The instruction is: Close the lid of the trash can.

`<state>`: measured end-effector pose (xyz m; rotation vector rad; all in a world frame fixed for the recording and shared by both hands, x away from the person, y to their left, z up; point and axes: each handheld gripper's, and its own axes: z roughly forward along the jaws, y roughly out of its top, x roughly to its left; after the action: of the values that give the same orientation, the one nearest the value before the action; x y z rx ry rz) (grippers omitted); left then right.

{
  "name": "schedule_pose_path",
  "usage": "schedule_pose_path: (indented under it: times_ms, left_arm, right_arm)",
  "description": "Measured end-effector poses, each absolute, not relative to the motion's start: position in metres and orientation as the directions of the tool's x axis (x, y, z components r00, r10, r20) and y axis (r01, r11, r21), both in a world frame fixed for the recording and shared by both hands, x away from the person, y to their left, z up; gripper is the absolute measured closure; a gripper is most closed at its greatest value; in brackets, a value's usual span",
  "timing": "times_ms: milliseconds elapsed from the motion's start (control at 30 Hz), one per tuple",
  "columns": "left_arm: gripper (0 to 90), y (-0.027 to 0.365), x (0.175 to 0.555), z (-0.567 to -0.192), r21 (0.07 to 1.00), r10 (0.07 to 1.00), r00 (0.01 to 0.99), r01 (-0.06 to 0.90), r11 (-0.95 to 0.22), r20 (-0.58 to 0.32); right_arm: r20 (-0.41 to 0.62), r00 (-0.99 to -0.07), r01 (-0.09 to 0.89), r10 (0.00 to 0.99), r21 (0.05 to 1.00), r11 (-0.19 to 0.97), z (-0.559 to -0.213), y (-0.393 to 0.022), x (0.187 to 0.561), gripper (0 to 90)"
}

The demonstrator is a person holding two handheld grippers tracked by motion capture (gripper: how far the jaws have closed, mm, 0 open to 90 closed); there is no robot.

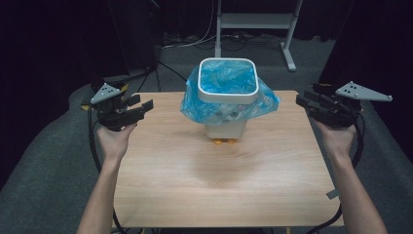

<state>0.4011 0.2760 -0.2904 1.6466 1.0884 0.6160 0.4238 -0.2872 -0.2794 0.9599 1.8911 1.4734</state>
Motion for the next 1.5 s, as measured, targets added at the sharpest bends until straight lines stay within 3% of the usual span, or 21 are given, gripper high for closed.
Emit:
schedule_pose_path:
  times_ms: [767,1500]
  left_arm:
    - [42.8,0.277,0.4,-0.311,0.918,0.886,0.445,0.391,-0.059,-0.133]
    - [42.7,0.273,0.405,-0.337,0.899,0.885,0.435,0.435,-0.043,-0.168]
  right_arm:
    - [0.091,-0.601,0.261,0.794,0.961,0.087,-0.316,-0.288,0.424,59.9]
    - [0.098,-0.575,0.297,0.812,0.95,0.096,-0.343,-0.294,0.423,59.5]
